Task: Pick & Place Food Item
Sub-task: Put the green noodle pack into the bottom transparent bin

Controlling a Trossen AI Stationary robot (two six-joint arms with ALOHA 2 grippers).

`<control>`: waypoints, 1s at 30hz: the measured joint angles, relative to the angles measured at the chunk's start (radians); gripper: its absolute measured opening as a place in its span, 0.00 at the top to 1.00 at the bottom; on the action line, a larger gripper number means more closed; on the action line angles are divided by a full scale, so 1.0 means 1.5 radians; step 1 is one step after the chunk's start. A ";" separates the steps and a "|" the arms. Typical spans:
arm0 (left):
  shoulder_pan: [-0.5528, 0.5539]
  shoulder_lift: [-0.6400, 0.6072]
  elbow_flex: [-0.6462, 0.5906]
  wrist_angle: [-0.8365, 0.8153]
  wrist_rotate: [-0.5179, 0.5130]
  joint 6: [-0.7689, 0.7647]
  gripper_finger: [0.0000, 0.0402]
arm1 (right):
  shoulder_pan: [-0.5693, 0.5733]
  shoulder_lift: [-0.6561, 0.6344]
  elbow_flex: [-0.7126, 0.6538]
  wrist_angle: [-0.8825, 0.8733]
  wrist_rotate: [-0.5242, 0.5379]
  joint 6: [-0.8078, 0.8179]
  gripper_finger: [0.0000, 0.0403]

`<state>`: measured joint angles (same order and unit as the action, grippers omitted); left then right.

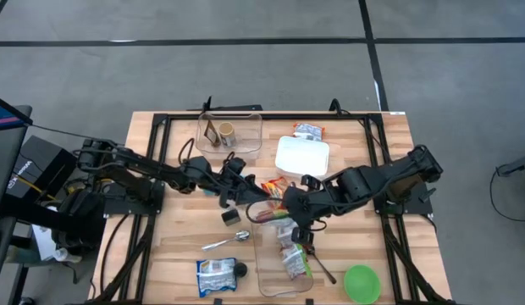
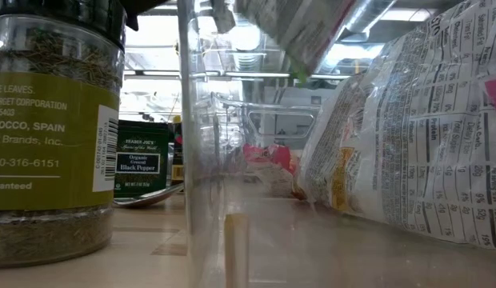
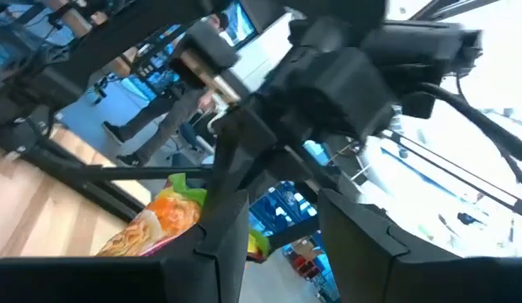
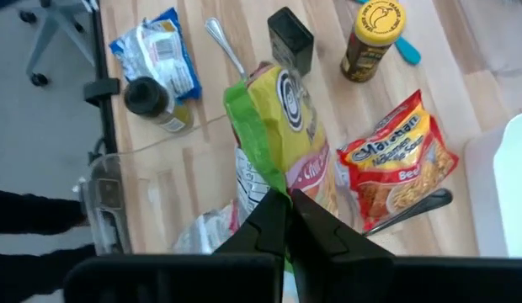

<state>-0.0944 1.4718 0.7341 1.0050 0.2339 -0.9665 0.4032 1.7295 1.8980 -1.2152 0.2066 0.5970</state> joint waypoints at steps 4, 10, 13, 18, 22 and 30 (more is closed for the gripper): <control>0.011 -0.026 0.000 0.000 0.001 0.001 0.65 | 0.017 -0.001 0.020 -0.008 0.001 0.052 1.00; 0.028 -0.071 0.000 -0.018 0.000 0.065 0.66 | 0.044 -0.001 0.055 0.008 0.001 0.185 1.00; 0.031 -0.090 0.000 -0.031 -0.012 0.092 0.67 | 0.058 -0.001 0.063 0.030 0.001 0.277 1.00; 0.030 -0.109 0.000 -0.032 -0.032 0.129 0.69 | 0.079 0.001 0.063 0.052 -0.002 0.440 1.00; 0.030 -0.109 0.000 -0.032 -0.034 0.135 0.70 | 0.099 0.008 0.062 0.068 -0.002 0.505 1.00; 0.030 -0.108 0.000 -0.032 -0.034 0.135 0.70 | 0.132 0.048 0.063 0.084 -0.003 0.571 1.00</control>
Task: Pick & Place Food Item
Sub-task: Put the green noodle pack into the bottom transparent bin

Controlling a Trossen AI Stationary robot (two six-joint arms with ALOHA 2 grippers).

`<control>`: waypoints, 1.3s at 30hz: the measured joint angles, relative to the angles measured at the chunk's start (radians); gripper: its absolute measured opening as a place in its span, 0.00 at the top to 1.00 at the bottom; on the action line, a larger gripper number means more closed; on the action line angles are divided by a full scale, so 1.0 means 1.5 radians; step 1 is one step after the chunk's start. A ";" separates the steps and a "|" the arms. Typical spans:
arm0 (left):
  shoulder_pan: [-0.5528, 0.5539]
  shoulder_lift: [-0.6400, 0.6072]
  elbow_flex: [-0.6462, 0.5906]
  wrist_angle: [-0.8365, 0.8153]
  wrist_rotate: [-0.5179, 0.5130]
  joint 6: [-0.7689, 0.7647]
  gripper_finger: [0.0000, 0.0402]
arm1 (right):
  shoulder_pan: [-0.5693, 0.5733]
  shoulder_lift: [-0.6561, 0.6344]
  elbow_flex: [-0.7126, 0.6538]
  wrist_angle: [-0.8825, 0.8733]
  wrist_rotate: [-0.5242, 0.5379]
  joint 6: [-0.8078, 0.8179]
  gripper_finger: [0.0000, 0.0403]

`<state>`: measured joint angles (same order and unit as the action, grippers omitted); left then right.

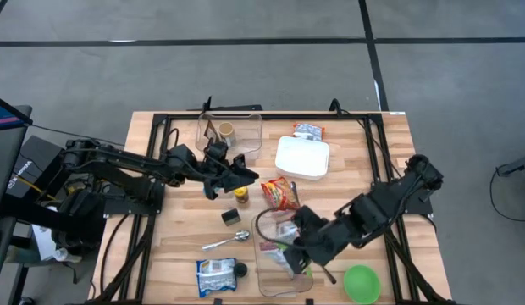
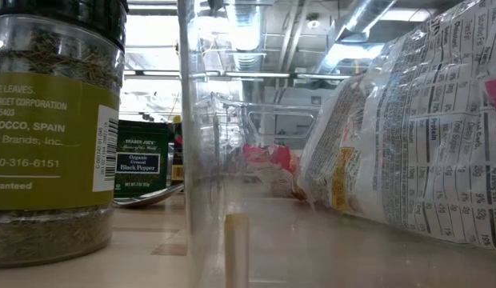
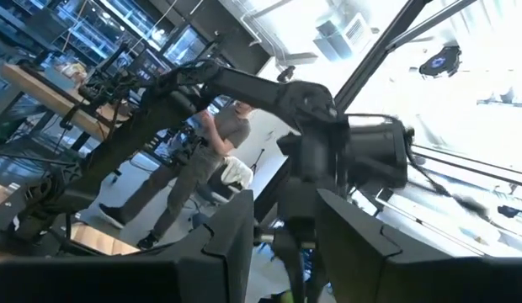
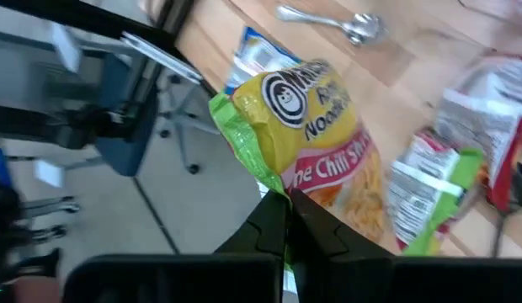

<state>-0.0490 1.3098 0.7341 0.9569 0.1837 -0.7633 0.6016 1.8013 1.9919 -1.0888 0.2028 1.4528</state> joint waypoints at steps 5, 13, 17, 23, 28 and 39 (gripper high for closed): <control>0.000 0.000 0.000 -0.005 -0.001 0.000 0.71 | 0.022 0.048 -0.001 0.019 -0.017 0.005 1.00; 0.000 0.001 0.000 -0.035 -0.002 0.000 0.71 | 0.048 0.098 -0.001 0.021 -0.016 0.055 0.99; 0.000 0.001 0.000 -0.035 -0.002 0.000 0.71 | 0.048 0.112 0.000 0.021 -0.010 0.109 0.99; 0.000 0.001 -0.001 -0.035 -0.002 0.000 0.71 | 0.038 0.111 0.000 0.014 0.032 0.211 0.99; 0.000 0.001 -0.001 -0.035 -0.002 0.000 0.71 | 0.027 0.112 0.000 0.013 0.040 0.306 0.99; -0.002 0.001 -0.001 -0.035 -0.002 0.000 0.71 | 0.006 0.148 -0.001 0.011 -0.035 0.404 0.99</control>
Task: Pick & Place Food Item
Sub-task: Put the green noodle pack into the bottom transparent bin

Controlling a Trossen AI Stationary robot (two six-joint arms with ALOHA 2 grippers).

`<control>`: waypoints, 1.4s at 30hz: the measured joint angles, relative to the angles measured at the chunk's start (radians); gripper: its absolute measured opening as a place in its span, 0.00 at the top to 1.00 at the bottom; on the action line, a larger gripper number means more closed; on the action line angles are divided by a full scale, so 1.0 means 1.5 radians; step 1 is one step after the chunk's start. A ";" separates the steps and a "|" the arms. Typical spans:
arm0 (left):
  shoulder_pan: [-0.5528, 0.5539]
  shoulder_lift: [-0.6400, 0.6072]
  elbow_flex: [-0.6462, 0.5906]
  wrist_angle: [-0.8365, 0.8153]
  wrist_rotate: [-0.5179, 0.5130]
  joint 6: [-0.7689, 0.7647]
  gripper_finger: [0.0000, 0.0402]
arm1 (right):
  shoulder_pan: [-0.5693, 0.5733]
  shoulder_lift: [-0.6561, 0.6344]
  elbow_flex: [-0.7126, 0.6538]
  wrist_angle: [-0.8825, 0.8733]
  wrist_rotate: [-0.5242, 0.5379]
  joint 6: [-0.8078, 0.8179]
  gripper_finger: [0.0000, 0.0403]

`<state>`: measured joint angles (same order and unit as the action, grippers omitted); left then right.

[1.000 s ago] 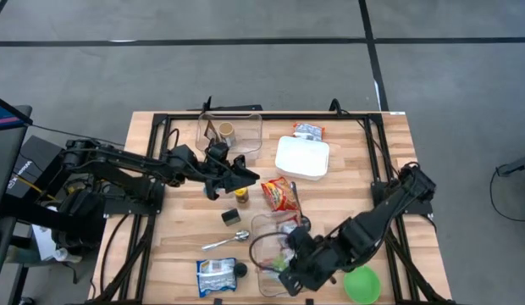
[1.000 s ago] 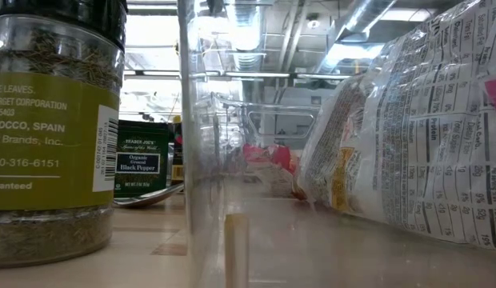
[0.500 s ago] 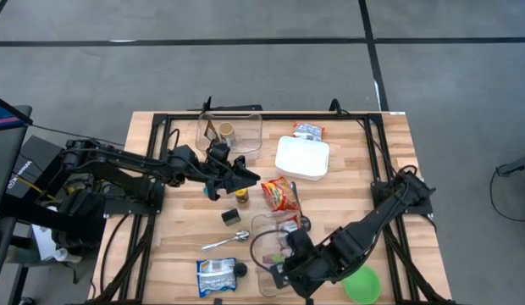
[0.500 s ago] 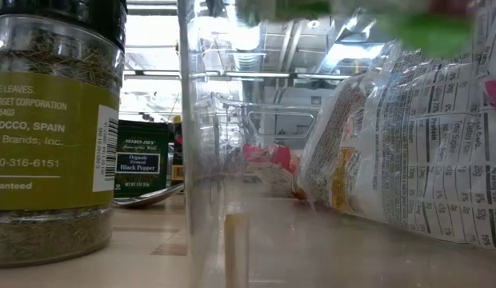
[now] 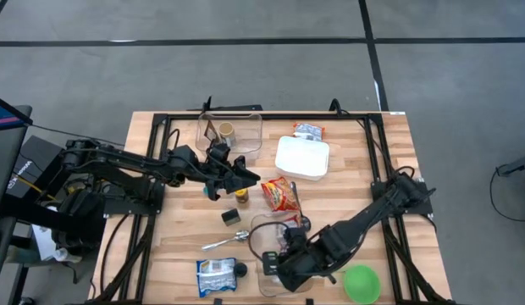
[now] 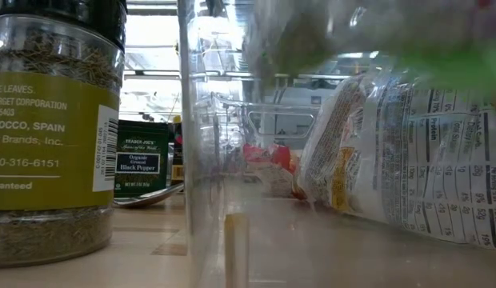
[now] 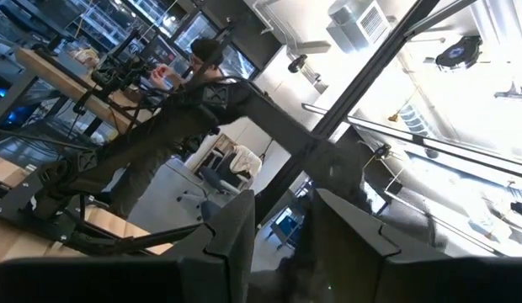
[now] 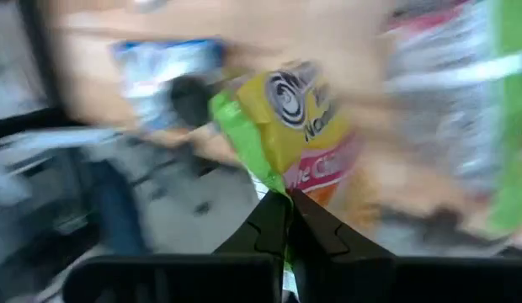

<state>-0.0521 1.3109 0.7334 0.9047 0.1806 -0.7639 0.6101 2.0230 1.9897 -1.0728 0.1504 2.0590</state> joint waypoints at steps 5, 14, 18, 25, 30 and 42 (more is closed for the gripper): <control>0.000 0.000 0.000 -0.005 0.000 0.000 0.71 | -0.002 0.025 0.000 -0.020 -0.026 0.013 0.99; 0.000 0.000 0.000 -0.014 0.000 0.000 0.71 | 0.006 0.040 0.001 -0.082 -0.051 0.048 0.99; 0.000 0.000 0.000 -0.022 0.000 0.000 0.71 | 0.008 0.034 0.001 -0.099 -0.053 0.050 0.99; 0.000 0.000 0.000 -0.028 0.000 0.000 0.71 | 0.012 0.041 0.001 -0.086 -0.054 0.050 0.99; 0.000 0.000 0.000 -0.036 0.000 0.000 0.71 | 0.011 0.040 0.001 -0.077 -0.050 0.052 0.99; 0.000 0.000 0.000 -0.035 0.000 0.000 0.70 | 0.005 0.040 0.001 -0.077 -0.050 0.054 0.97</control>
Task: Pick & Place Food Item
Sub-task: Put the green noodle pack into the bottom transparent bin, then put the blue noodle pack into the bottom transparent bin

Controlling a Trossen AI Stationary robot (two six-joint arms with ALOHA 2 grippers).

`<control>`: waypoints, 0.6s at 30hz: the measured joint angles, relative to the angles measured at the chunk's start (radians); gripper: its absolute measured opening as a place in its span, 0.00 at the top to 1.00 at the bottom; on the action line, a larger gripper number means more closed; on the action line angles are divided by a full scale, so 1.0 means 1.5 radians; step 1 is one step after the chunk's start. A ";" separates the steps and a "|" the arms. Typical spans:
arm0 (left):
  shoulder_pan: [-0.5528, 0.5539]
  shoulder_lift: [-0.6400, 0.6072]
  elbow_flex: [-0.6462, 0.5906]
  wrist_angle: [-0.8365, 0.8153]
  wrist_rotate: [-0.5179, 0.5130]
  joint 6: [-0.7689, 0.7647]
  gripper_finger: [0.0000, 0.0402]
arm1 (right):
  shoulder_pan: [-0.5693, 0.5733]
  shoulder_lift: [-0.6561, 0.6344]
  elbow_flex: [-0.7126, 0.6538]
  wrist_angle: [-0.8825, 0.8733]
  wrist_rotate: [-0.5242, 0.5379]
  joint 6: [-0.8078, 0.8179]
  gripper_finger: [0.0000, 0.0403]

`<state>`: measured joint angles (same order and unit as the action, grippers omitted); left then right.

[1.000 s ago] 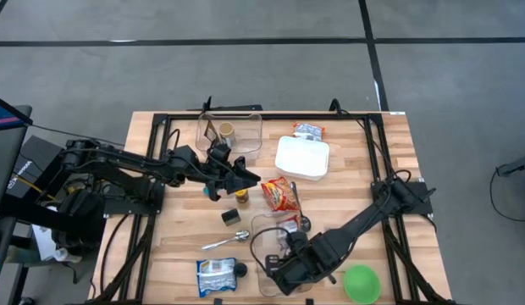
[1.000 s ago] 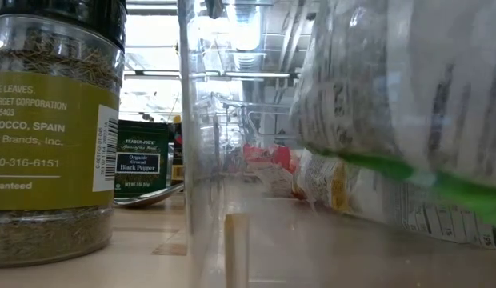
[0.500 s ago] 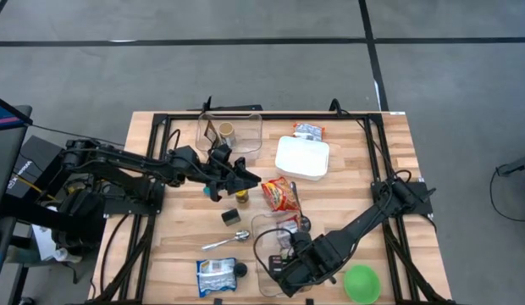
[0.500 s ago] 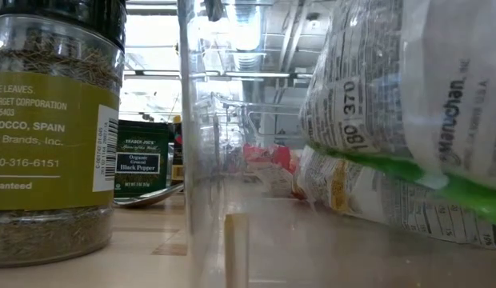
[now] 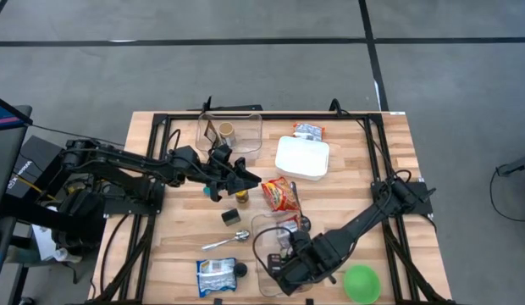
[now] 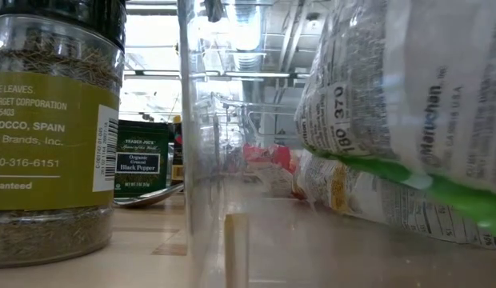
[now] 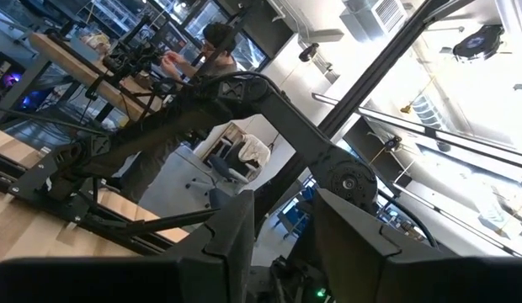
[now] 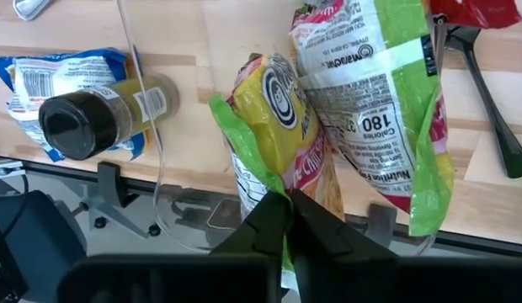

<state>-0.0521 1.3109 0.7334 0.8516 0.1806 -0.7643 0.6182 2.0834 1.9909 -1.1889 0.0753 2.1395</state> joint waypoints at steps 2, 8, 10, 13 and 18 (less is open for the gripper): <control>0.000 0.000 0.000 0.000 0.000 0.000 0.70 | -0.001 0.000 0.000 0.000 0.000 0.000 0.94; 0.000 0.000 0.000 0.000 0.000 0.000 0.70 | -0.004 0.000 0.000 -0.008 0.000 0.000 0.82; 0.000 0.000 0.000 0.000 0.000 0.000 0.70 | -0.005 0.000 0.000 -0.013 0.000 0.000 0.79; 0.000 0.000 0.000 0.000 0.000 0.000 0.69 | -0.007 0.000 0.000 -0.021 0.000 -0.002 0.77; 0.000 0.000 0.000 0.000 0.000 0.000 0.69 | -0.008 -0.001 0.003 -0.024 0.000 -0.018 0.77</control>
<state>-0.0521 1.3109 0.7334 0.8515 0.1806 -0.7643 0.6066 2.0815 1.9947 -1.2249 0.0753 2.1121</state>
